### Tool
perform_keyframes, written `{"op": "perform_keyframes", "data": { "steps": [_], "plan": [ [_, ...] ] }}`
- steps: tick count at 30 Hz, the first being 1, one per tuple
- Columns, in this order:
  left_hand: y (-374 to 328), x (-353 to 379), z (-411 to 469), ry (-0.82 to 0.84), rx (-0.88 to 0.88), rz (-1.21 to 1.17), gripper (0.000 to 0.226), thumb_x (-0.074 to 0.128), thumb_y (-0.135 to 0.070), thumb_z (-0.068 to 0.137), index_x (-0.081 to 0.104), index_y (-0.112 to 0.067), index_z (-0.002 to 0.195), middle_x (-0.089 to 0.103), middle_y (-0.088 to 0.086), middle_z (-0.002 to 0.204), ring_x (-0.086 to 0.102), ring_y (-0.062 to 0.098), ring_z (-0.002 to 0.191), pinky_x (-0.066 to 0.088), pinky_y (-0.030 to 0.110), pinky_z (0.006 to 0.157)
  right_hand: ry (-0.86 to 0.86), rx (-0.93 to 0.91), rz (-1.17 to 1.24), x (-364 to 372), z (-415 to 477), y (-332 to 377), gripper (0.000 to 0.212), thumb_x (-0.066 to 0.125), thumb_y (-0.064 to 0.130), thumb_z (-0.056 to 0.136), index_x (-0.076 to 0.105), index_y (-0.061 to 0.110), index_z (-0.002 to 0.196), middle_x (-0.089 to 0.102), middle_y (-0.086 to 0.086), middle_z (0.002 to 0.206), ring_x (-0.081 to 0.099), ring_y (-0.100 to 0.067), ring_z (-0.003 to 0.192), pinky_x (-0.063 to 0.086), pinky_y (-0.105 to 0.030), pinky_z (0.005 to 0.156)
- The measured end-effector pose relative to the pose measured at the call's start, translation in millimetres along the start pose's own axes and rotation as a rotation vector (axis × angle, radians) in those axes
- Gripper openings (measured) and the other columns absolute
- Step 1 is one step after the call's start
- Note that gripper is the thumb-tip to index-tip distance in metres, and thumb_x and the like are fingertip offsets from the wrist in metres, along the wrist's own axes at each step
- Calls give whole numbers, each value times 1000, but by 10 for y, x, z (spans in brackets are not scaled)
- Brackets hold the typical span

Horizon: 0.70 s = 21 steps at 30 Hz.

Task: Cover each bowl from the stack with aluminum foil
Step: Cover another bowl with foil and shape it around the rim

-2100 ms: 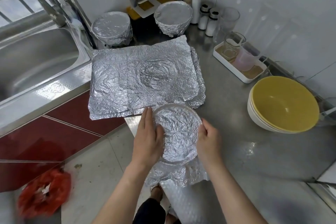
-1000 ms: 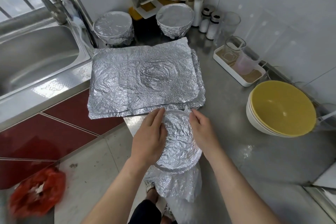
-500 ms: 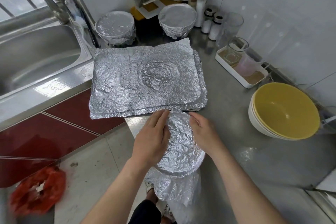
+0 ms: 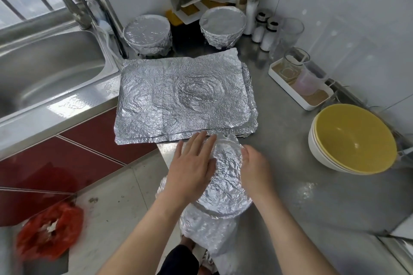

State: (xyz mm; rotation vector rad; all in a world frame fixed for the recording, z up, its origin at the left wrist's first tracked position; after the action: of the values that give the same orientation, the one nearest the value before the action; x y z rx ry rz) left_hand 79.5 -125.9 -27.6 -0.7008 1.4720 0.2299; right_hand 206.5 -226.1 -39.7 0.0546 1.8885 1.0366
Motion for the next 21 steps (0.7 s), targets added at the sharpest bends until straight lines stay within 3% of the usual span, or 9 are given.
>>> {"op": "perform_keyframes", "data": {
  "steps": [3, 7, 11, 16, 19, 21],
  "plan": [
    [6, -37, -84, -26, -81, -43, 59, 21, -50, 101, 22, -23, 154, 29, 5, 158, 27, 25, 145, 27, 48, 117, -59, 85, 103, -3, -162, -126, 28, 37, 21, 102, 61, 7, 107, 67, -13, 101, 60, -36, 95, 44, -38, 77],
    [-4, 18, -129, -42, -150, -87, 57, 30, -45, 102, 24, -19, 153, 34, 9, 155, 32, 28, 143, 35, 44, 113, 36, 169, 315, 95, -203, -164, 42, 42, 25, 101, 45, 9, 141, 51, -5, 141, 46, -21, 131, 34, -26, 102],
    [-28, 22, -103, -33, -131, -53, 55, 30, -43, 104, 23, -20, 154, 33, 7, 156, 30, 27, 143, 34, 42, 113, 139, 120, 415, 135, -10, -66, 47, 41, 30, 102, 37, 16, 147, 44, 0, 148, 40, -15, 136, 31, -26, 109],
    [-54, 4, -93, -44, -94, -21, 57, 28, -44, 103, 26, -17, 153, 36, 9, 154, 31, 27, 143, 31, 39, 115, 210, 16, 283, 148, 32, 50, 41, 38, 26, 103, 45, 13, 142, 49, 2, 144, 42, -11, 133, 27, -12, 100],
    [-59, 30, -71, -28, -70, -7, 57, 25, -45, 104, 23, -18, 154, 33, 7, 156, 28, 25, 145, 28, 38, 118, 182, -14, 299, 124, -8, 45, 36, 39, 25, 103, 56, 12, 132, 61, 0, 130, 54, -11, 120, 39, -23, 103],
    [-66, 31, -59, -28, -51, 6, 56, 28, -44, 104, 24, -17, 154, 34, 7, 156, 28, 25, 145, 25, 37, 118, 149, -35, 297, 116, -6, 19, 29, 40, 22, 103, 64, 9, 112, 69, -3, 99, 62, -14, 89, 49, -33, 87]
  ]
}}
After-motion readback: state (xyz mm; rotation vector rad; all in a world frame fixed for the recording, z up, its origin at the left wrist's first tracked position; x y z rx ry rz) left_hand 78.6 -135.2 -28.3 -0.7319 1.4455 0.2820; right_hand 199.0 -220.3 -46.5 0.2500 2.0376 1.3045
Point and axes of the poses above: each hand's wrist, its own z-axis towards the middle knuckle, its own x-axis out of the palm, y = z × x, the point moved 10 cm from there along z, towards the middle knuckle
